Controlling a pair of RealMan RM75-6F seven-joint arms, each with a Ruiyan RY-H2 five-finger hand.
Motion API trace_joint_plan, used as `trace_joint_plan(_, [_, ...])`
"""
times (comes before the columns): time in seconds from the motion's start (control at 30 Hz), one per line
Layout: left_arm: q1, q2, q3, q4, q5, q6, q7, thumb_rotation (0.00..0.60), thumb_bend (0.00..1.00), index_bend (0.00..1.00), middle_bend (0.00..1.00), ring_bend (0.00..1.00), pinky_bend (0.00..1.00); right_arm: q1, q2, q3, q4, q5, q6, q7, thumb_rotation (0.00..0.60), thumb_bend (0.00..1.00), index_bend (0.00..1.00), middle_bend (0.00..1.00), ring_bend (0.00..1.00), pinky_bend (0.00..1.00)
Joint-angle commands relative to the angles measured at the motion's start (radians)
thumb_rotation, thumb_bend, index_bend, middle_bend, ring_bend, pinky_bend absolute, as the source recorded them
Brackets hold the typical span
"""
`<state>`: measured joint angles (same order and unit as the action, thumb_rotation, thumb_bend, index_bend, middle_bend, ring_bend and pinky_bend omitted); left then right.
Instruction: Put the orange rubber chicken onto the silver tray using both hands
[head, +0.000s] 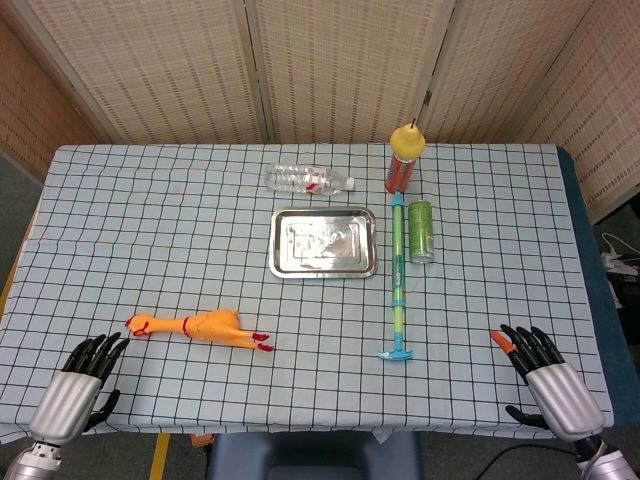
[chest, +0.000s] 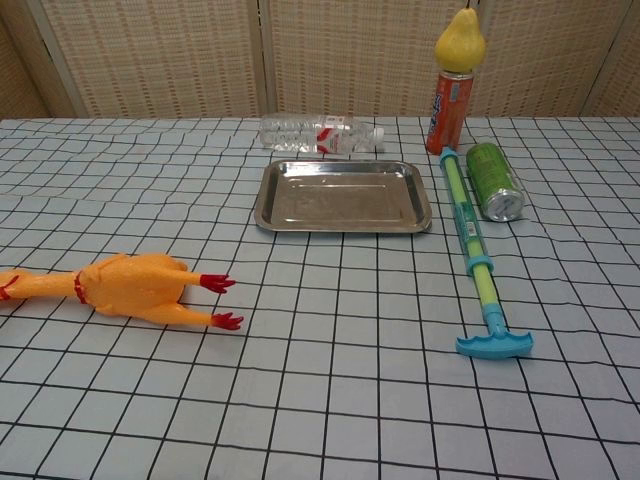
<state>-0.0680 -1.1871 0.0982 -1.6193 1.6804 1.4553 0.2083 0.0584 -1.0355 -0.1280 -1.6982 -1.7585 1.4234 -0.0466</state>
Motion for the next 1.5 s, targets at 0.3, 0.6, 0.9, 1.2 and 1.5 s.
trace_joint_plan(0.3, [-0.056,-0.037,-0.018,-0.024,-0.015,-0.091,0.009,0.600,0.42,0.00,0.00,0.00,0.14,0.014,-0.025,0.014,0.016,0.002,-0.007,-0.007,0.600,0.05,0.00,0.00,0.00,0.00])
trace_joint_plan(0.6, [-0.189,-0.094,-0.100,-0.101,-0.084,-0.261,0.118,0.600,0.40,0.00,0.00,0.00,0.14,0.026,-0.057,0.033,0.011,0.065,-0.057,-0.072,0.600,0.05,0.00,0.00,0.00,0.00])
trace_joint_plan(0.9, [-0.300,-0.142,-0.172,-0.028,-0.232,-0.412,0.142,0.600,0.40,0.00,0.00,0.00,0.14,0.024,-0.067,0.042,0.011,0.100,-0.063,-0.107,0.600,0.05,0.00,0.00,0.00,0.00])
trace_joint_plan(1.2, [-0.387,-0.198,-0.198,0.093,-0.319,-0.525,0.083,0.600,0.40,0.00,0.00,0.00,0.14,0.025,-0.076,0.054,0.014,0.140,-0.078,-0.139,0.600,0.05,0.00,0.00,0.00,0.00])
trace_joint_plan(1.5, [-0.431,-0.236,-0.187,0.213,-0.334,-0.570,0.002,0.600,0.40,0.04,0.04,0.02,0.15,0.034,-0.096,0.066,0.022,0.180,-0.102,-0.176,0.600,0.05,0.00,0.00,0.00,0.00])
